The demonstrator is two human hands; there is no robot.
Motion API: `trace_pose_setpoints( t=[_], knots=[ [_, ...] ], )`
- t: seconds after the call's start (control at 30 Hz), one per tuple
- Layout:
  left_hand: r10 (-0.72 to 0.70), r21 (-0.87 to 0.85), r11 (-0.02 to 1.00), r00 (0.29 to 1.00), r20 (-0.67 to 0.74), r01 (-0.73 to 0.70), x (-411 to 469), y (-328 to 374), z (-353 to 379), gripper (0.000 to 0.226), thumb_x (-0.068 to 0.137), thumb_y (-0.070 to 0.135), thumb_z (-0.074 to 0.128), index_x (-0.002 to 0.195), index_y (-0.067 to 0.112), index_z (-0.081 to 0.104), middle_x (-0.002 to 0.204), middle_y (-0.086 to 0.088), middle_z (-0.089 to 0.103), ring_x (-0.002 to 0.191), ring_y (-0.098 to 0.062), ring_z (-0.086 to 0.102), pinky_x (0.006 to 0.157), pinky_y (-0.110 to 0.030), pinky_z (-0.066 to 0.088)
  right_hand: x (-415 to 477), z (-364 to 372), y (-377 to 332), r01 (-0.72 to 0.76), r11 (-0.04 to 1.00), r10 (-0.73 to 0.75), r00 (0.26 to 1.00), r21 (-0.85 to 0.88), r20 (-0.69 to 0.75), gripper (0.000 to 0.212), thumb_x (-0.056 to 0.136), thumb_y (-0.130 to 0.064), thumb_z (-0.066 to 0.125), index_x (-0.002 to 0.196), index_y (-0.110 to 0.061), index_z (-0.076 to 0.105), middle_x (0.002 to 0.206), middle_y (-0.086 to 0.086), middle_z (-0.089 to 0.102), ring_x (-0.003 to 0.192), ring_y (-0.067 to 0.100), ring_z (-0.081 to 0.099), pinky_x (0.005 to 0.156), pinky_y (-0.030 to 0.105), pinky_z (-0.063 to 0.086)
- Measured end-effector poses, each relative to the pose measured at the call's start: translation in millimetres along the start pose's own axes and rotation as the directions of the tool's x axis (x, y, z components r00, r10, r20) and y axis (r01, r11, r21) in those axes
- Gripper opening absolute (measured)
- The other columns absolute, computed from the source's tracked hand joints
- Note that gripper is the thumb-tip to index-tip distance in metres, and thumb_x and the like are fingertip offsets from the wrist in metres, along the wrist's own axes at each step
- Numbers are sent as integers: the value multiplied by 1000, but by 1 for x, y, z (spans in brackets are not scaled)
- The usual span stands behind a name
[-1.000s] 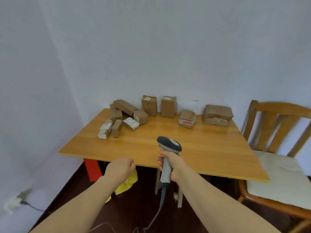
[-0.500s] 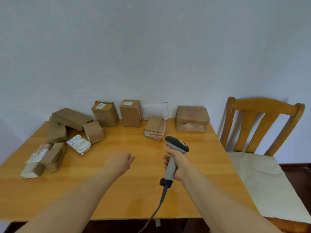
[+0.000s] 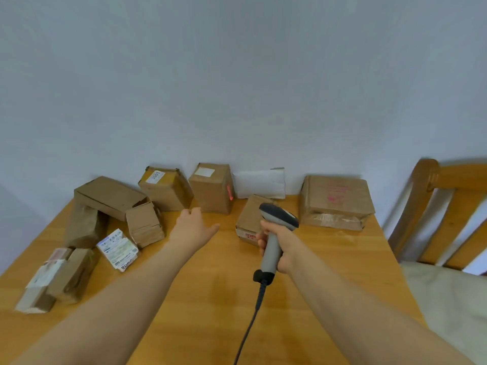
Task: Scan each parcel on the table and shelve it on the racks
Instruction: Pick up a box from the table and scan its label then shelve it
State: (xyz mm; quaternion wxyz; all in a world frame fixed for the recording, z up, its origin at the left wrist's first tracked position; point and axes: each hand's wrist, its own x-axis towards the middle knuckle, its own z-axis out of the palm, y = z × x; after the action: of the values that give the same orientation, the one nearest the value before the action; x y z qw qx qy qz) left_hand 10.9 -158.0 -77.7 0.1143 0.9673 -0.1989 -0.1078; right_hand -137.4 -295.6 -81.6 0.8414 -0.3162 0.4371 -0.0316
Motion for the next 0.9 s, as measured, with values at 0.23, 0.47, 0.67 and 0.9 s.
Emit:
trace_pose_setpoints(
  t=[0.23,0.47,0.67,0.9],
  knots=[
    [-122,-125,985,992,-18,119,119,32,-2,116,76,67,64,153,6,1,156,-22,12,145,-38,11,115,-50,23,53,29,-41,16,998,-13,998,53,-58,16,83,-19,74,83,-8,63,66,7,66,54,15,58,52,26,50],
    [-234,-175,951,963,134,255,199,36,2,141,63,69,74,150,7,-17,157,-25,-8,146,-38,-7,116,-51,10,98,46,-47,-17,999,19,997,37,-72,25,80,-20,76,99,-8,64,68,7,68,49,13,61,50,23,51],
    [-233,-201,946,965,120,253,184,21,9,139,63,61,78,151,9,-16,152,-24,12,141,-40,13,115,-44,18,104,43,-38,-47,998,50,997,49,-63,16,82,-19,74,87,-8,63,68,7,67,54,15,59,56,28,50],
    [-152,-301,936,981,117,181,70,-28,38,154,56,56,86,140,25,-39,145,-21,15,136,-43,23,111,-52,25,86,34,-10,-102,993,101,995,-61,-23,15,85,-18,72,80,-7,63,65,7,65,53,15,57,58,28,48]
  ],
)
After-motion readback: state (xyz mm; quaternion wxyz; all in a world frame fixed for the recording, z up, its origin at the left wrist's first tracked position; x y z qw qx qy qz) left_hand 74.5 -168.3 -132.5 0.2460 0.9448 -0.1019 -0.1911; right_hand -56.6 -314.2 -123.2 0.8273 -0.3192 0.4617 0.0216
